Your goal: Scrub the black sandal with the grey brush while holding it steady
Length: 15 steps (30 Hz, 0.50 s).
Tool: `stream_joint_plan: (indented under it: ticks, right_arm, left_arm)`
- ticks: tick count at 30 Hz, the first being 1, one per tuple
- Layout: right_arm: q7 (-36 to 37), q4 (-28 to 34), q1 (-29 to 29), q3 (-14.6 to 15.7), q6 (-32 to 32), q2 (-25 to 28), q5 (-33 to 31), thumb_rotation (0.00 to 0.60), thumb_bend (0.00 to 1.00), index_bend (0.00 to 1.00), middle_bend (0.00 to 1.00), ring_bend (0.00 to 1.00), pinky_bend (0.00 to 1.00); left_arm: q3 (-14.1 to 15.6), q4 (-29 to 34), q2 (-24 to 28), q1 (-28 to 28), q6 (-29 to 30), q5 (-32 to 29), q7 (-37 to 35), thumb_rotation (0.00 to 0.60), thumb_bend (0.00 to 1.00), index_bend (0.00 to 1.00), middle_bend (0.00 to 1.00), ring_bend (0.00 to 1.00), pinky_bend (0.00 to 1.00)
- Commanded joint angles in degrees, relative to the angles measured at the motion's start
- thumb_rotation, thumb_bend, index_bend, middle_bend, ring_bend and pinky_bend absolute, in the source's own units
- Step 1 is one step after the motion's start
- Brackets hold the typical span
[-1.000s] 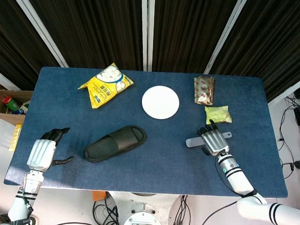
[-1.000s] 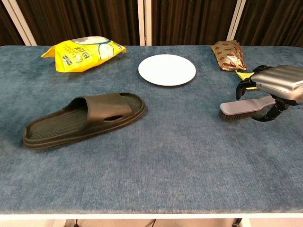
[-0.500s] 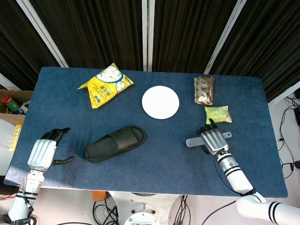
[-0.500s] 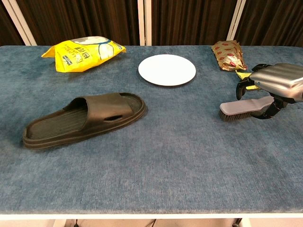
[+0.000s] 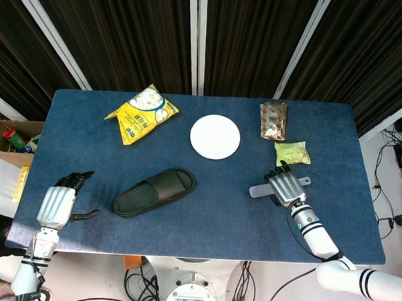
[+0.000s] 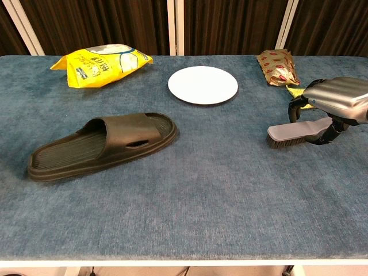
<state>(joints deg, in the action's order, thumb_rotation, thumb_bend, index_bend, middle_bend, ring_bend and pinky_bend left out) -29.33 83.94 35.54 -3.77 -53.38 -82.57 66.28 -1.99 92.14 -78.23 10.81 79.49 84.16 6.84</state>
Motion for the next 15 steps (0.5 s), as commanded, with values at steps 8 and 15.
stream_joint_plan:
  ticks: [8,15]
  right_arm:
    - [2.50,-1.83,-0.61,0.30,-1.89,-1.28,2.39,0.600,0.32,0.60,0.49,0.36,0.23]
    - [5.22,-2.04,-1.21,0.46,-3.29,-1.61,4.82,0.600,0.42,0.70,0.56,0.46,0.31]
  left_arm:
    - [0.03,-0.10,-0.09,0.13,-0.39,-0.23,-0.06,0.513,0.00,0.17,0.24,0.20,0.29]
    - [0.04,-0.11,-0.10,0.19,-0.43,-0.18,-0.21,0.511,0.00,0.17,0.24,0.20,0.29]
